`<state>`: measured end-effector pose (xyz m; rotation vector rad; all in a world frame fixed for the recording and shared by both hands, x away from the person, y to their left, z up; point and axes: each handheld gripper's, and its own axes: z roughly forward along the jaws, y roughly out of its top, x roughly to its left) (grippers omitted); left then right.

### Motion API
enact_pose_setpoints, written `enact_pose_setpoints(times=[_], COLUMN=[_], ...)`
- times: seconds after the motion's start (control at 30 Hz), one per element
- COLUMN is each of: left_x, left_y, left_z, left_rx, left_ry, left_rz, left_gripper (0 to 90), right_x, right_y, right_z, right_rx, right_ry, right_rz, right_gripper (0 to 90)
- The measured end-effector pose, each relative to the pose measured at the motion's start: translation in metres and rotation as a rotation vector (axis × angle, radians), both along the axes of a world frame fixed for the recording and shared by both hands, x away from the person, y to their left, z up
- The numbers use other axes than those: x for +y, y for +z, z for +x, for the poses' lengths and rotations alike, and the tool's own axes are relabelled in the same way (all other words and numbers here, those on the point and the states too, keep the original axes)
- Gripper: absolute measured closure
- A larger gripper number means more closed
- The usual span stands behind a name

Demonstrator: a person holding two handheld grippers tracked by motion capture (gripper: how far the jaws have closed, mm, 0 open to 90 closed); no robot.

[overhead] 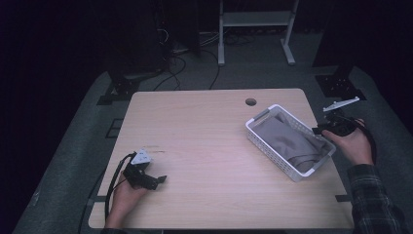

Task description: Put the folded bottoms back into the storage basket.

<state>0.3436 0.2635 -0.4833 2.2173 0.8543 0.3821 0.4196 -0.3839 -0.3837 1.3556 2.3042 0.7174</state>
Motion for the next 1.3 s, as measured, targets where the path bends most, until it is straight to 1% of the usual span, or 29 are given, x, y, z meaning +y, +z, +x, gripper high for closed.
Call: enact_pose_setpoints(times=[0.07, 0.1, 0.13, 0.2, 0.3, 0.47, 0.6, 0.63, 0.7, 0.83, 0.87, 0.9, 1.0, 1.03, 1.07, 1.13, 1.17, 1.2, 1.27, 1.3], left_x=[0.000, 0.000, 0.000, 0.000, 0.000, 0.000, 0.000, 0.000, 0.000, 0.000, 0.000, 0.000, 0.000, 0.000, 0.000, 0.000, 0.000, 0.000, 0.000, 0.000], left_y=[0.000, 0.000, 0.000, 0.000, 0.000, 0.000, 0.000, 0.000, 0.000, 0.000, 0.000, 0.000, 0.000, 0.000, 0.000, 0.000, 0.000, 0.000, 0.000, 0.000], left_z=[0.000, 0.000, 0.000, 0.000, 0.000, 0.000, 0.000, 0.000, 0.000, 0.000, 0.000, 0.000, 0.000, 0.000, 0.000, 0.000, 0.000, 0.000, 0.000, 0.000], left_rx=[0.000, 0.000, 0.000, 0.000, 0.000, 0.000, 0.000, 0.000, 0.000, 0.000, 0.000, 0.000, 0.000, 0.002, 0.002, 0.002, 0.002, 0.002, 0.002, 0.002], left_ry=[0.000, 0.000, 0.000, 0.000, 0.000, 0.000, 0.000, 0.000, 0.000, 0.000, 0.000, 0.000, 0.000, -0.001, -0.001, -0.001, -0.001, -0.001, -0.001, -0.001], left_rz=[0.000, 0.000, 0.000, 0.000, 0.000, 0.000, 0.000, 0.000, 0.000, -0.001, -0.001, -0.001, -0.001, 0.001, 0.001, 0.002, 0.002, 0.001, 0.001, 0.001], left_gripper=[0.0, 0.0, 0.0, 0.0, 0.0, 0.0, 0.0, 0.0, 0.0, 0.0, 0.0, 0.0, 0.0, 0.0, 0.0, 0.0, 0.0, 0.0, 0.0, 0.0], right_x=[-0.002, -0.004, -0.004, -0.005, -0.005, 0.000, 0.012, 0.012, 0.019, 0.026, 0.031, 0.031, 0.041, 0.048, 0.048, 0.055, 0.063, 0.066, 0.072, 0.072], right_y=[-0.005, -0.008, -0.009, -0.010, -0.011, -0.010, -0.009, -0.009, -0.009, -0.009, -0.009, -0.009, -0.008, -0.008, -0.008, -0.008, -0.008, -0.008, -0.008, -0.008], right_z=[0.000, 0.000, -0.001, -0.001, -0.002, -0.004, -0.008, -0.008, -0.011, -0.013, -0.015, -0.015, -0.017, -0.019, -0.019, -0.021, -0.023, -0.024, -0.026, -0.026], right_rx=[0.012, 0.026, 0.026, 0.036, 0.035, 0.046, 0.059, 0.059, 0.069, 0.074, 0.079, 0.079, 0.091, 0.095, 0.095, 0.100, 0.104, 0.105, 0.114, 0.114], right_ry=[-0.004, -0.006, -0.008, -0.009, -0.014, -0.016, 0.004, 0.004, 0.001, 0.007, 0.009, 0.009, 0.013, 0.029, 0.029, 0.049, 0.075, 0.087, 0.099, 0.099], right_rz=[0.004, 0.010, 0.012, 0.029, 0.025, 0.037, 0.050, 0.050, 0.068, 0.079, 0.086, 0.086, 0.089, 0.088, 0.088, 0.094, 0.104, 0.106, 0.118, 0.118], right_gripper=[70.2, 74.6, 77.3, 80.8, 81.8, 82.7, 83.7, 83.7, 83.9, 83.8, 83.7, 83.7, 83.5, 83.1, 83.1, 82.5, 82.0, 81.8, 81.5, 81.5])
